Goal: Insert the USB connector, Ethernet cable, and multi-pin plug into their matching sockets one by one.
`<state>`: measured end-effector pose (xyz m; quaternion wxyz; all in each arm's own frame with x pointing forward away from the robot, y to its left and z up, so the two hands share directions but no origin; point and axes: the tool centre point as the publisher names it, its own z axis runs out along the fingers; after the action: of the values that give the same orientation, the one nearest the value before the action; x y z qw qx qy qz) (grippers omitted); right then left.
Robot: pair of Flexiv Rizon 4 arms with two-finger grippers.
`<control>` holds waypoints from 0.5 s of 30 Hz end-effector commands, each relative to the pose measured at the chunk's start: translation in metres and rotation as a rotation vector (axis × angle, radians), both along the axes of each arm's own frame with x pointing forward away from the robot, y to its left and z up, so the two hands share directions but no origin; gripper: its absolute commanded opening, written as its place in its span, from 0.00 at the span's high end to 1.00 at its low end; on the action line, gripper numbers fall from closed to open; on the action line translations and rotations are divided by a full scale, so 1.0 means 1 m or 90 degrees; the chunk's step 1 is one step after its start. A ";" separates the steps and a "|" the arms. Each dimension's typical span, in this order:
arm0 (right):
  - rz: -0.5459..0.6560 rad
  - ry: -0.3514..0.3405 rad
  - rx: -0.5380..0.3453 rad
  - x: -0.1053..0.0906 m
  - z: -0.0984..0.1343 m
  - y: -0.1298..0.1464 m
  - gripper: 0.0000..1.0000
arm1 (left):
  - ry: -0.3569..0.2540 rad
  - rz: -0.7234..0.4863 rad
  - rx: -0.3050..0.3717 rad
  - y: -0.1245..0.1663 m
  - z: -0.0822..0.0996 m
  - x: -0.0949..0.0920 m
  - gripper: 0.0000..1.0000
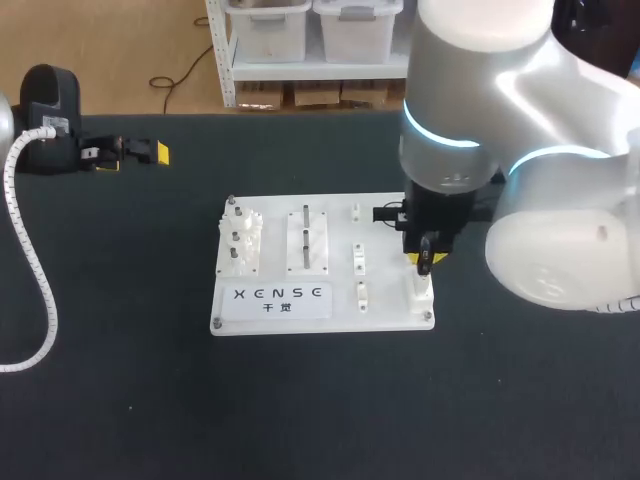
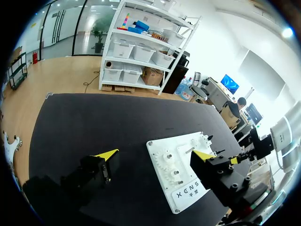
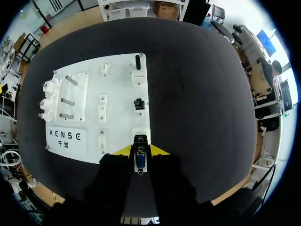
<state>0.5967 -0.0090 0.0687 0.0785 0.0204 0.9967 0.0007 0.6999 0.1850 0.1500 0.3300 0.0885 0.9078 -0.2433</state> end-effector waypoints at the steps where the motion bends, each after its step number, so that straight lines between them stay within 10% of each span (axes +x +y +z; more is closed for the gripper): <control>1: -0.001 -0.003 0.000 -0.003 0.000 -0.002 1.00 | 0.000 0.000 0.000 0.000 0.000 0.000 0.00; 15: -0.002 0.003 -0.002 -0.007 -0.004 -0.004 1.00 | 0.000 0.000 0.000 0.000 0.000 0.000 0.00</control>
<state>0.5913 -0.0123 0.0647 0.0736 0.0212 0.9971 -0.0016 0.6999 0.1850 0.1500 0.3300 0.0885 0.9078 -0.2433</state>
